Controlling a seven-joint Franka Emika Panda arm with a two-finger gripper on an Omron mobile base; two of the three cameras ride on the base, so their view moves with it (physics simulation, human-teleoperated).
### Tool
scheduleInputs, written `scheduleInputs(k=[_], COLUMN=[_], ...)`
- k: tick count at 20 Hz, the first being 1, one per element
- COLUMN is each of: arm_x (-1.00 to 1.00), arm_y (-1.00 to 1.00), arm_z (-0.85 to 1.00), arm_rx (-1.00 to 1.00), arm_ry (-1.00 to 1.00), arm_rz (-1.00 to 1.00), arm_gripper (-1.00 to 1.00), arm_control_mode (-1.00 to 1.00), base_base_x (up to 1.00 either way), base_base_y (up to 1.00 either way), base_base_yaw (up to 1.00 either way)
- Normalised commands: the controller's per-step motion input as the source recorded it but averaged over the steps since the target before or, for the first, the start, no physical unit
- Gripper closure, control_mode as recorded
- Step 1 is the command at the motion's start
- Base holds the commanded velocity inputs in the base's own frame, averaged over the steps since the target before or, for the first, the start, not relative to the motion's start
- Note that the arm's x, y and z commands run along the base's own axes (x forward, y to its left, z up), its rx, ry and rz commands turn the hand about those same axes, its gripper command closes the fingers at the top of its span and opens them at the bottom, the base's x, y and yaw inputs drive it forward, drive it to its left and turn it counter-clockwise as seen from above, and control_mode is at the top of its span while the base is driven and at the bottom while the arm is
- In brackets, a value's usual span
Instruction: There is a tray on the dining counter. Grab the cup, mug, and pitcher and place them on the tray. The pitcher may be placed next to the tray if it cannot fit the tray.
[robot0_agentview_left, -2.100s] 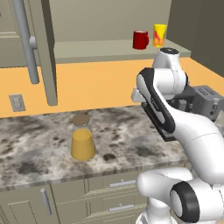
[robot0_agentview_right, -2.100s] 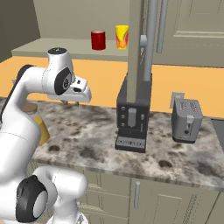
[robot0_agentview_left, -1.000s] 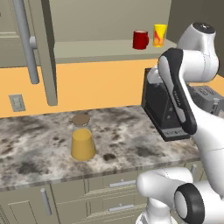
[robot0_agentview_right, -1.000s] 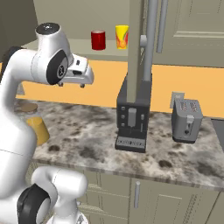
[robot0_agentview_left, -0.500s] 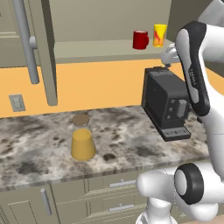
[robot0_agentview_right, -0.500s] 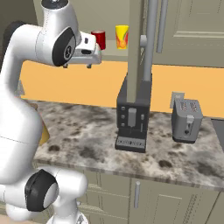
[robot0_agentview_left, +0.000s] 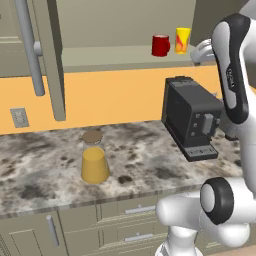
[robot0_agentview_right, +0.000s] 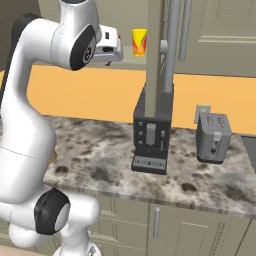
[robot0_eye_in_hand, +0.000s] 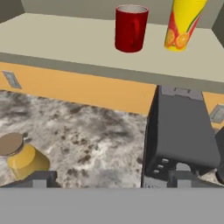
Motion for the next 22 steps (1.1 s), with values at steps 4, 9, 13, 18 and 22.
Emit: scheduleInputs(k=[4, 9, 13, 18, 22], arm_x=[0.43, 0.69, 0.62, 0.56, 0.5], arm_y=[-0.01, 0.0, 0.0, 0.09, 0.22], arm_z=[0.0, 0.0, 0.0, 0.0, 0.0], arm_rx=[0.0, 0.0, 0.0, 0.0, 0.0], arm_ry=[-0.11, -0.03, 0.0, 0.0, 0.0], arm_rz=[0.03, 0.0, 0.0, 0.0, 0.0], arm_gripper=[-1.0, -1.0, -1.0, -1.0, -1.0], arm_control_mode=[-1.0, -1.0, -1.0, -1.0, -1.0], base_base_x=[0.0, 0.0, 0.0, 0.0, 0.0], base_base_y=[0.0, 0.0, 0.0, 0.0, 0.0], base_base_yaw=[0.0, 0.0, 0.0, 0.0, 0.0])
